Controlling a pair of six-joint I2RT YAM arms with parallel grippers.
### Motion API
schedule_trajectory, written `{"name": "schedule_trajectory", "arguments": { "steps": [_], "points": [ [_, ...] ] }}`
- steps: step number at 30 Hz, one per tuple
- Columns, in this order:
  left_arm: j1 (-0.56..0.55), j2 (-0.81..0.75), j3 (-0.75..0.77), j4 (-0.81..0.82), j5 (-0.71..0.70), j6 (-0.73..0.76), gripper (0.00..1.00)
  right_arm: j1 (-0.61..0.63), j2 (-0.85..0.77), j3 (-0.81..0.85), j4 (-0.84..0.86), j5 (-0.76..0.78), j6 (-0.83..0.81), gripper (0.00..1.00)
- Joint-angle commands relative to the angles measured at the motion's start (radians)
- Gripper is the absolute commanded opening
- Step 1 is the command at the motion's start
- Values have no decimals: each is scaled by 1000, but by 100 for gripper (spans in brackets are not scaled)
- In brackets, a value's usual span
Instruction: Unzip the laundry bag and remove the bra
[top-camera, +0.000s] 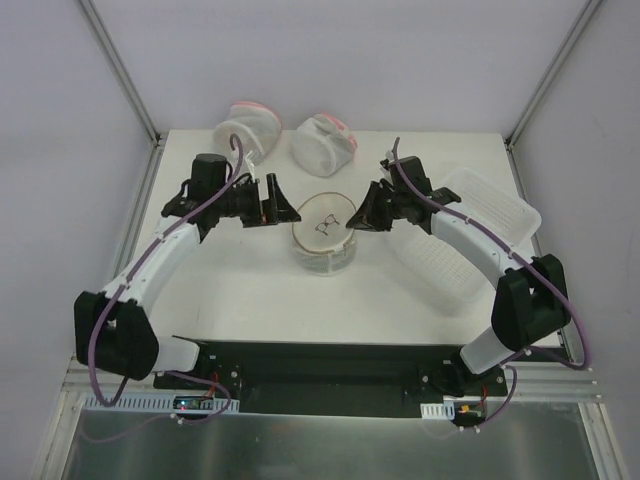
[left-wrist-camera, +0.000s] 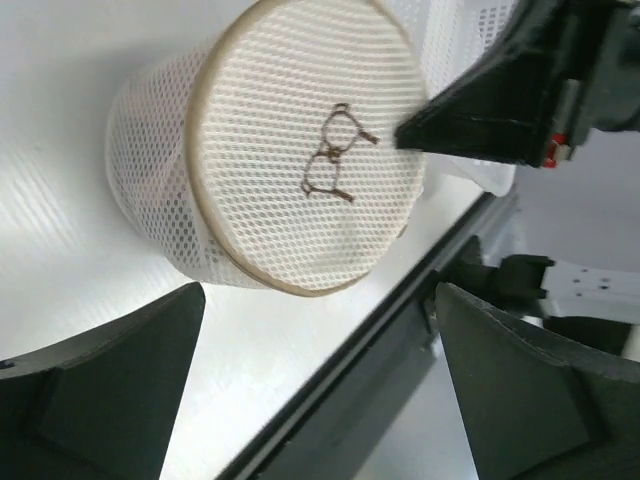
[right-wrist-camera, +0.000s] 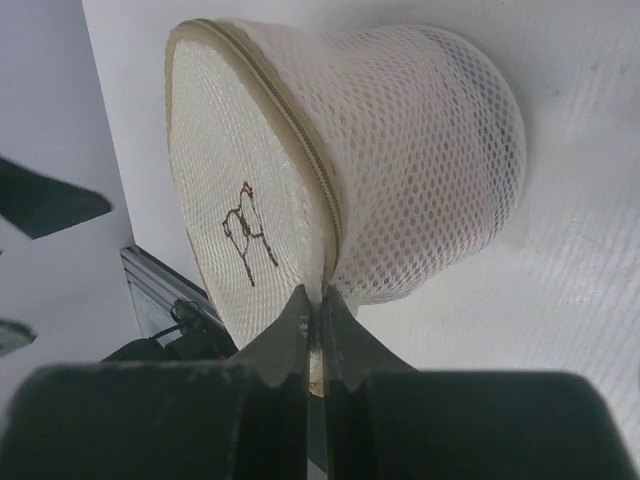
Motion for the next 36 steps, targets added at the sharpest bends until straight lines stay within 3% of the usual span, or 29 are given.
{"name": "schedule_trajectory", "arguments": {
  "steps": [1,2,7,8,15,30,34,36],
  "points": [
    [-115,-186,62,-137,-339,297,99,1,-7,4,-1,12,148,1],
    [-205,-214,59,-145,-434,334,99,0,0,7,-5,15,173,1],
    [-422,-272,-33,-111,-654,562,94,0,32,19,1,14,203,1],
    [-483,-291,-56,-67,-750,628,93,1,33,17,11,8,208,1],
    [-628,-314,-173,74,-912,851,94,1,41,10,34,-17,220,1],
    [-651,-98,-112,137,-895,894,85,1,37,13,33,-24,217,1],
    [-651,-85,-104,165,-898,896,71,0,35,8,33,-28,219,1],
    [-651,-78,-102,177,-886,902,57,0,35,8,33,-29,219,1]
  ]
}}
